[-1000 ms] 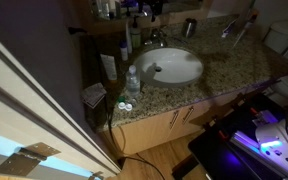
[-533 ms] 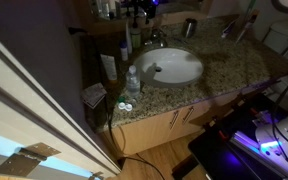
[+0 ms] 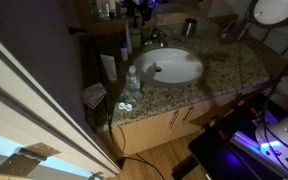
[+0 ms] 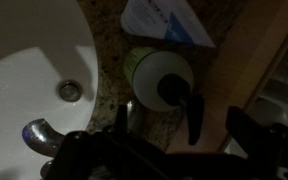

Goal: Move the bottle to the right

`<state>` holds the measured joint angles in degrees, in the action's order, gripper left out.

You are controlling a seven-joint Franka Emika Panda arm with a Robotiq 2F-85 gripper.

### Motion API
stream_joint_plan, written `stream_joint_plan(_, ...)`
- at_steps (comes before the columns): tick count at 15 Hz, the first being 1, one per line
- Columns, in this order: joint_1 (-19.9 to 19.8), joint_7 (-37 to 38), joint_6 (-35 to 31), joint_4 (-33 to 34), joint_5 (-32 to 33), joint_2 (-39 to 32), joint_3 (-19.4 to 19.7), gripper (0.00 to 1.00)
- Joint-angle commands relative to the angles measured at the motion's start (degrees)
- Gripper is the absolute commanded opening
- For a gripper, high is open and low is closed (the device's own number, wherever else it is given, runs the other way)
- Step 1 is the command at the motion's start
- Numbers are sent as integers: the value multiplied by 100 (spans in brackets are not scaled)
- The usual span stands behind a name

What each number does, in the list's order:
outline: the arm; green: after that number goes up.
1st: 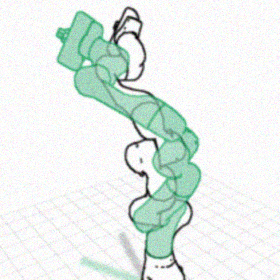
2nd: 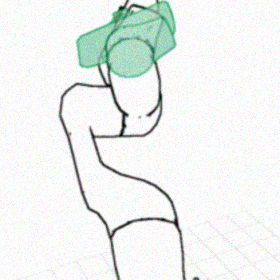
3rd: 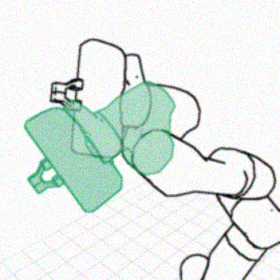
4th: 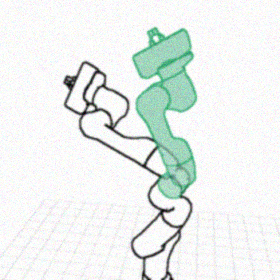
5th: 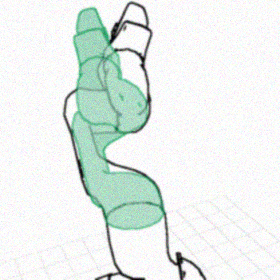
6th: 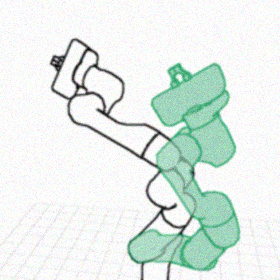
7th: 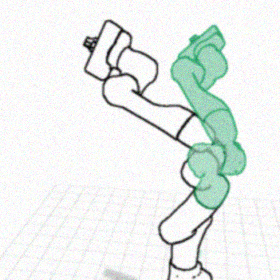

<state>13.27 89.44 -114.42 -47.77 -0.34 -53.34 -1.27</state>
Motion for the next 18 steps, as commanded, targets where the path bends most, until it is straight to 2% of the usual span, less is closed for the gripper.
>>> stream_joint_plan(1, -43, -177, 337, 429, -97, -233, -121, 100)
stream_joint_plan(4, -30, -99, 499, 549, -75, -293, -139, 100)
stream_joint_plan(5, 2, -37, 260, 235, -11, -138, -90, 100)
stream_joint_plan(17, -6, -81, 298, 187, -31, -157, -135, 100)
stream_joint_plan(18, -8, -98, 294, 181, -35, -161, -143, 86)
